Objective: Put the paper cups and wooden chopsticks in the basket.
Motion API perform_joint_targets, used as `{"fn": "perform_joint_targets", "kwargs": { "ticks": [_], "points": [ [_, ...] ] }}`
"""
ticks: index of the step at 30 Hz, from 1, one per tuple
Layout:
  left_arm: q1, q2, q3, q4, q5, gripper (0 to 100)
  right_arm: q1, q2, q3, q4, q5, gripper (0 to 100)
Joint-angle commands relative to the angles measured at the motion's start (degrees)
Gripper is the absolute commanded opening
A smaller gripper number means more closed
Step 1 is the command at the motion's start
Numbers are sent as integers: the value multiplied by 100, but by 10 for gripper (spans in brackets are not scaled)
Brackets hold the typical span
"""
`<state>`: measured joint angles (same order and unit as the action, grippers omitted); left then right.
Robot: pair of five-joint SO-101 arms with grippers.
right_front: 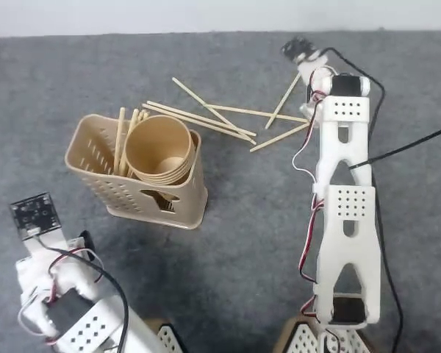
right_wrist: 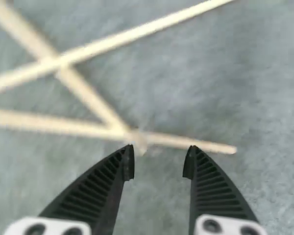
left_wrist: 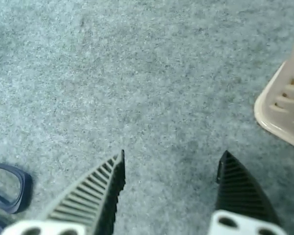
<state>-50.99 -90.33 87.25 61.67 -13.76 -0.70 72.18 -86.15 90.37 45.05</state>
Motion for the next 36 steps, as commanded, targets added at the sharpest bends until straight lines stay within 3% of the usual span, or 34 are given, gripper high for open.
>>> {"fn": "perform_joint_targets", "kwargs": {
  "ticks": [1, 6, 9, 19, 23, 25, 27, 32, 36],
  "points": [
    [18, -44, -40, -26, -53, 287, -40, -110, -536, 796, 1292, 177],
    [26, -44, -31, -26, -53, 287, 40, -4, -686, 1086, 2681, 177],
    [18, -44, -31, -26, -53, 287, 40, 101, -519, 1033, 3015, 177],
    [26, -44, -31, -26, -53, 287, 66, 875, -325, 13, 3473, 168],
    [26, -44, -31, -35, -53, 287, 22, 1068, -369, -127, 3490, 0],
    [26, -44, -22, -114, -53, 287, 57, 1068, -369, -215, 3473, 33],
    [26, -44, 22, -167, -53, 287, 119, 1059, -378, -251, 3473, 5],
    [26, -44, 31, -185, -53, 287, 330, 796, -378, 215, 3508, 7],
    [26, -44, 31, -185, -53, 287, 453, 268, -378, 1103, 3947, 7]
  ]
}}
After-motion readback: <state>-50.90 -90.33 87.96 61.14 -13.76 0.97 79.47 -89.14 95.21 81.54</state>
